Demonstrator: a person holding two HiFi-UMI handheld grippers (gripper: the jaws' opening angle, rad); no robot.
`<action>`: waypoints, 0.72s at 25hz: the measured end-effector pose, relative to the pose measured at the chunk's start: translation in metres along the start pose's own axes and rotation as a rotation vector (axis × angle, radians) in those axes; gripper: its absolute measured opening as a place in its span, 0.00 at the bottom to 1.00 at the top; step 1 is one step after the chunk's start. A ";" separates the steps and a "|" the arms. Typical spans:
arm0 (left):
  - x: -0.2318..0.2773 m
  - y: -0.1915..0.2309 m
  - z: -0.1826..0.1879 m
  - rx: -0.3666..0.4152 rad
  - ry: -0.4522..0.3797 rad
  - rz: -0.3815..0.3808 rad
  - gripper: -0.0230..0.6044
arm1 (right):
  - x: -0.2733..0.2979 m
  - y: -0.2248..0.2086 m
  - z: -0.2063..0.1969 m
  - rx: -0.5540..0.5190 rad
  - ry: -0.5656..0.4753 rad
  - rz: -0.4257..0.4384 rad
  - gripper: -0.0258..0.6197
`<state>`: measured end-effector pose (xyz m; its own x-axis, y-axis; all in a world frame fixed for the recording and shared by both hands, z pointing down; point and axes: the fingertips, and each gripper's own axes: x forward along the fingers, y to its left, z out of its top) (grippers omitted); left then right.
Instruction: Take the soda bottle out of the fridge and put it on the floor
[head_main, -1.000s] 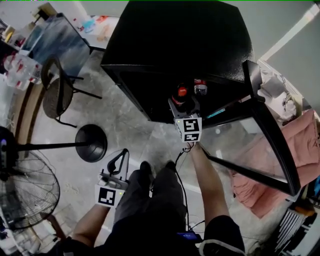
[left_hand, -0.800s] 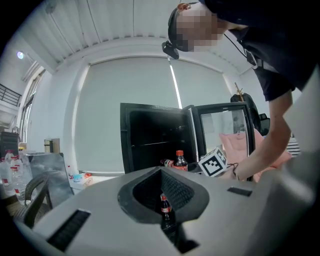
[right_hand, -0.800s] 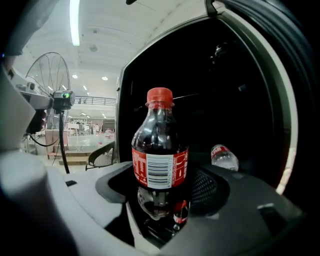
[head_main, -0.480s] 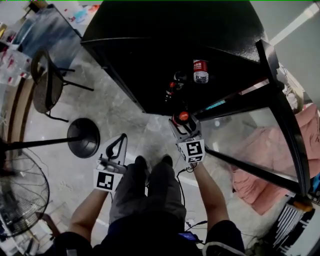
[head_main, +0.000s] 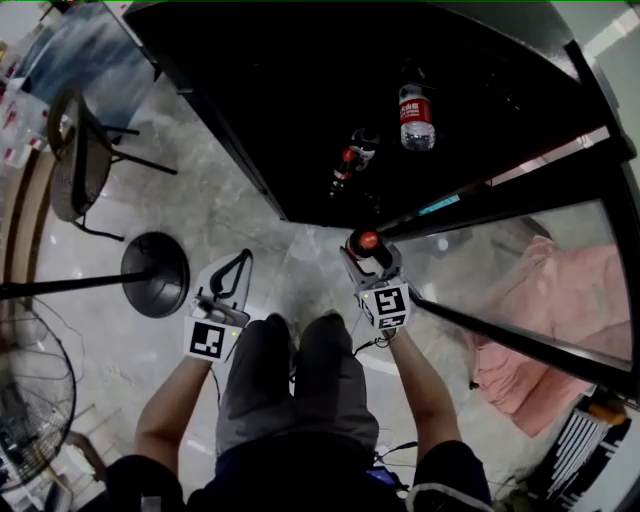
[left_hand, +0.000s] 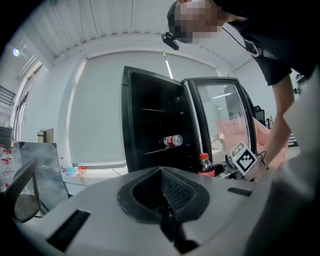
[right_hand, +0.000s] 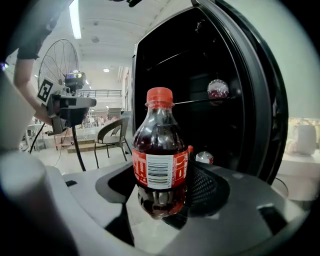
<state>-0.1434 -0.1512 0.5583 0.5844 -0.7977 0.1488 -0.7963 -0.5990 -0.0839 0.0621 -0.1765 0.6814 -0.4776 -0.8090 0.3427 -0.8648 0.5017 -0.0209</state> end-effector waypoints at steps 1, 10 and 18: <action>0.002 0.000 -0.007 0.000 -0.006 -0.006 0.07 | 0.003 0.002 -0.008 -0.004 0.002 0.005 0.53; 0.020 0.002 -0.097 0.010 -0.002 -0.042 0.07 | 0.039 0.007 -0.083 -0.023 0.007 0.053 0.53; 0.035 0.009 -0.159 0.020 -0.005 -0.066 0.07 | 0.061 0.015 -0.140 -0.041 0.033 0.099 0.53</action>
<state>-0.1548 -0.1737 0.7197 0.6363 -0.7568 0.1495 -0.7529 -0.6514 -0.0936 0.0417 -0.1754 0.8337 -0.5541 -0.7448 0.3718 -0.8065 0.5910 -0.0179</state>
